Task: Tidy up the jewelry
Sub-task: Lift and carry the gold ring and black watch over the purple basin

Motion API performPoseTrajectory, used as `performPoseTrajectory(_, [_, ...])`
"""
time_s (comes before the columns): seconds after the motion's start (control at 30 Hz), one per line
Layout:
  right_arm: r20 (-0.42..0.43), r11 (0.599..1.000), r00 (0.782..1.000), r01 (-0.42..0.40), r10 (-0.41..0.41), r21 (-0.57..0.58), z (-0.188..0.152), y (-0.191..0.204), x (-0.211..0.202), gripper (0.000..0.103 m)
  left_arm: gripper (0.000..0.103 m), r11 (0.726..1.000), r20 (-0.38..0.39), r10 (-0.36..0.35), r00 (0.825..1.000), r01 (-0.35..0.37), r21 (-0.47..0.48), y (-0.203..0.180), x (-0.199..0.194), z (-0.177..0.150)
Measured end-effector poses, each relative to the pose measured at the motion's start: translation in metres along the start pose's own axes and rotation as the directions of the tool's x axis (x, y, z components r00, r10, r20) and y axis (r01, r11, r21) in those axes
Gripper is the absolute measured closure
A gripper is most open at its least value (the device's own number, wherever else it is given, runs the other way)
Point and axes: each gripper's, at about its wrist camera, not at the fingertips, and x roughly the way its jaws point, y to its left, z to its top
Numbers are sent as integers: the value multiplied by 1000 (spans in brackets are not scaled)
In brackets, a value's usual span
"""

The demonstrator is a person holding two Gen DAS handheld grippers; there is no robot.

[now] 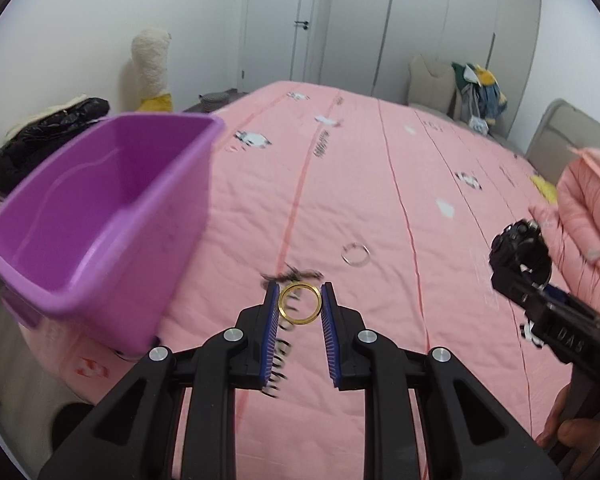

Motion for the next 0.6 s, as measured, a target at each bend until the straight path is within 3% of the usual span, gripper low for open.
performPoseTrajectory(0.17, [11,994,995,-98,98,-51,31,56,9,42,82,998,51,53,997,-52,-33,47,-23,37])
performPoseTrajectory(0.33, [6,968,974,-223,225,-111,68,123,28,42,82,988,79,141,987,-135,-76,109,-36,75])
performPoseTrajectory(0.6, [-65,910,933,-359,354,-207,117,226,76,42,82,945,17,271,962,-263,-196,207,-21,106])
